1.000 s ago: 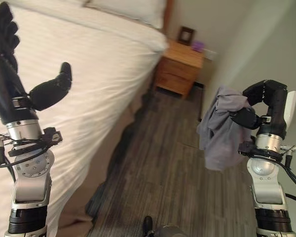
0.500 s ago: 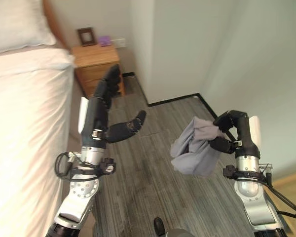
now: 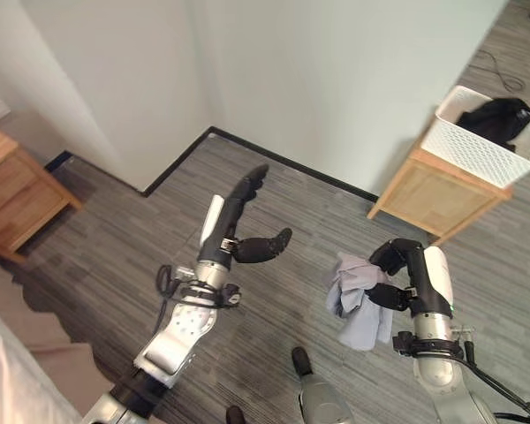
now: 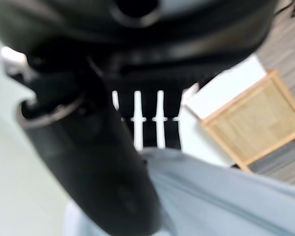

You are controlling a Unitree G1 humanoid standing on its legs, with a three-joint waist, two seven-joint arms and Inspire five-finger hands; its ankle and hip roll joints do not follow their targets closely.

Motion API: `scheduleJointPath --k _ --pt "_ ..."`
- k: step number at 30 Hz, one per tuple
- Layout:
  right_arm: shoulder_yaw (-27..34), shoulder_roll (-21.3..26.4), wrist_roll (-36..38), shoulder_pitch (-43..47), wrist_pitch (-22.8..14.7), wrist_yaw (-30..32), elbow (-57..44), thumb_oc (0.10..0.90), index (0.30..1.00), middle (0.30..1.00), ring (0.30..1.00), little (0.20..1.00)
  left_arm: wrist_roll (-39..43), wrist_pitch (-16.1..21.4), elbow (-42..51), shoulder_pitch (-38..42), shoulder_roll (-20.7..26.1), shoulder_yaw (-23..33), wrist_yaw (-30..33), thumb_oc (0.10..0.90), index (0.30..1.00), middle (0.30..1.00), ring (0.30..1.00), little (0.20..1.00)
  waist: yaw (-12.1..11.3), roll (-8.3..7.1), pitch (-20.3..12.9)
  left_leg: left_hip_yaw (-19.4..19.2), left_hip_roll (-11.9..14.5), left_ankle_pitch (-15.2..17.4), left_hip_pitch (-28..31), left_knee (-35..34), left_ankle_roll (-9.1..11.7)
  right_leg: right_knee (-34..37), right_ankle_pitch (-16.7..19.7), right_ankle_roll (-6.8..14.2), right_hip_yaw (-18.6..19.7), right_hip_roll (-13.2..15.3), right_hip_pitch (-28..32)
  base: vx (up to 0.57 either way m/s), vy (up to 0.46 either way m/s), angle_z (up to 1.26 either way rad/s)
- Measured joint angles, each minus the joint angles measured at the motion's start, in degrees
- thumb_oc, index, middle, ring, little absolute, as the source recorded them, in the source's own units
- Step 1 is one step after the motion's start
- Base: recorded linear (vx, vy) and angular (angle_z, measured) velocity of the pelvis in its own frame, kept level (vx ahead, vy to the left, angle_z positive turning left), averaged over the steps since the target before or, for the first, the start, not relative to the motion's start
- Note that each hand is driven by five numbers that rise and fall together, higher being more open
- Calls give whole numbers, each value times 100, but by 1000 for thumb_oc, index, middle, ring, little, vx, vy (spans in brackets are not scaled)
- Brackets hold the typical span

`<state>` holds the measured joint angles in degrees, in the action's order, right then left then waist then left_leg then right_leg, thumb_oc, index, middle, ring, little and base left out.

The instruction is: Pick up bed clothes into laundry basket.

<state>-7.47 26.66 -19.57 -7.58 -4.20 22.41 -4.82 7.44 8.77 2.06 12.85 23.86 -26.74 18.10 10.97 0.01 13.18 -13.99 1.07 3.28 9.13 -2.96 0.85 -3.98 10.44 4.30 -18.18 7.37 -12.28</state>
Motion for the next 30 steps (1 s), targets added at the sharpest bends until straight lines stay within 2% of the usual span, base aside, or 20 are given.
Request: scheduleJointPath --k 2,3,7,11,12,13,14,15,16,17,18,19,20,22,23,24,26,27,28,30 --pt "-43 2 -47 65 1 -31 222 400 300 300 300 300 -37 1 71 -160 -144 61 -53 800 900 900 900 900 -71 92 18 -275 -17 11 206 -145 7 -346 -560 -136 -1053 290 -29 68 28 -41" --pt "-79 0 -47 107 8 -92 340 400 300 300 300 300 -27 4 110 -259 -161 114 -50 800 900 900 900 900 -214 122 20 -432 10 51 288 -157 66 -568 -574 -100 -1246 373 -75 148 -32 -65" --pt "-117 195 -50 146 105 -296 432 400 300 300 300 300 106 -2 120 -369 -124 421 -115 800 900 900 900 900 -386 321 76 -608 180 204 353 -125 256 -1398 -1213 -296 -1051 278 -481 147 -114 -44" --pt "10 499 -72 117 169 -344 429 400 300 300 300 300 149 -1 147 -391 -120 470 -170 800 900 900 900 900 -414 413 80 -622 463 183 409 159 261 -1158 -1442 -474 -981 -159 -268 205 -293 -34" --pt "133 502 -123 197 128 -336 471 400 300 300 300 300 154 -6 109 -400 -113 514 -167 800 900 900 900 900 -445 332 140 -619 646 234 280 977 463 -967 -1524 -601 -971 -302 1 256 -396 -74" --pt "192 517 -154 151 141 -329 413 400 300 300 300 300 162 -16 54 -452 -107 509 -168 800 900 900 900 900 -590 180 127 -681 861 229 -97 2377 465 -663 -1390 -719 -743 -418 341 208 -242 -79" --pt "167 607 -174 165 133 -329 362 400 300 300 300 300 168 -16 68 -511 -103 549 -168 800 900 900 900 900 -614 182 112 -660 1003 152 -237 2909 491 -569 -1389 -740 -679 -494 457 328 -149 -168" --pt "173 980 -242 590 114 -275 -89 400 300 300 300 300 168 -14 235 -559 -84 844 -114 800 900 900 900 900 -742 310 19 110 1508 -310 -1632 5379 449 -362 -1333 -924 -89 -929 694 358 -50 -156" --pt "171 1042 -268 781 82 -221 -132 400 300 300 300 300 173 -17 341 -545 -65 903 -115 800 900 900 900 900 -706 116 109 370 1261 -208 -1932 5454 483 -277 -1274 -1034 278 -960 786 361 51 -186" --pt "177 1079 -270 989 87 -215 -131 400 300 300 300 300 175 -16 512 -555 -44 952 -112 800 900 900 900 900 -806 -53 181 511 934 -24 -2205 5437 427 -83 -1186 -1104 567 -884 914 230 110 -124" --pt "196 1093 -273 1110 86 -198 -129 400 300 300 300 300 173 51 569 -552 -57 960 -114 800 900 900 900 900 -961 -246 279 482 693 157 -2350 5102 190 114 -1101 -875 879 -834 1053 152 81 -150" --pt "212 1080 -274 1156 85 -194 -128 400 300 300 300 300 176 80 561 -561 -63 937 -115 800 900 900 900 900 -1088 -329 309 500 580 196 -2428 4634 123 259 -1077 -567 1091 -811 1173 218 81 -153" --pt "250 1078 -274 1148 72 -180 -117 400 300 300 300 300 199 78 498 -573 -71 870 -122 800 900 900 900 900 -1148 -283 284 504 612 123 -2574 3821 147 298 -1243 24 976 -810 1340 245 89 -111" --pt "247 1076 -272 1010 72 -126 -95 400 300 300 300 300 243 90 427 -678 -130 863 -122 800 900 900 900 900 -1180 -231 209 528 619 -154 -2648 2511 266 472 -1301 -251 804 -1018 1756 379 103 -119" --pt "235 1047 -272 960 72 -93 -87 400 300 300 300 300 269 101 423 -753 -117 862 -125 800 900 900 900 900 -1186 -201 100 559 528 -189 -2639 1902 213 541 -1401 -159 871 -1029 1790 386 -8 -138" --pt "259 1080 -268 883 94 -38 -31 400 300 300 300 300 322 109 318 -776 -168 852 -143 800 900 900 900 900 -1157 -127 34 893 190 -353 -2634 990 160 612 -1418 -275 994 -1037 1911 192 -49 -96" --pt "219 1136 -271 818 119 -34 128 400 300 300 300 300 374 105 210 -805 -252 824 -144 800 900 900 900 900 -1199 -68 -1 1101 -242 -676 -2717 720 57 783 -1420 -278 1094 -1066 2094 233 -74 -91" --pt "218 1135 -272 660 159 -34 210 400 300 300 300 300 373 105 125 -814 -303 719 -148 800 900 900 900 900 -1215 -1 -23 976 -497 -1134 -2729 626 -298 847 -1487 -177 1148 -1114 2294 190 -64 -59" --pt "222 1134 -270 550 165 -31 256 400 300 300 300 300 373 105 73 -813 -334 647 -154 800 900 900 900 900 -1207 30 -48 945 -612 -1229 -2684 563 -369 902 -1529 -117 1199 -1143 2425 184 -26 -44" --pt "215 1213 -271 386 213 -42 261 400 300 300 300 300 378 103 69 -874 -410 529 -151 800 900 900 900 900 -1283 345 -89 916 -593 -2067 -2488 456 -880 755 -1722 134 1337 -1456 2600 346 56 -21"
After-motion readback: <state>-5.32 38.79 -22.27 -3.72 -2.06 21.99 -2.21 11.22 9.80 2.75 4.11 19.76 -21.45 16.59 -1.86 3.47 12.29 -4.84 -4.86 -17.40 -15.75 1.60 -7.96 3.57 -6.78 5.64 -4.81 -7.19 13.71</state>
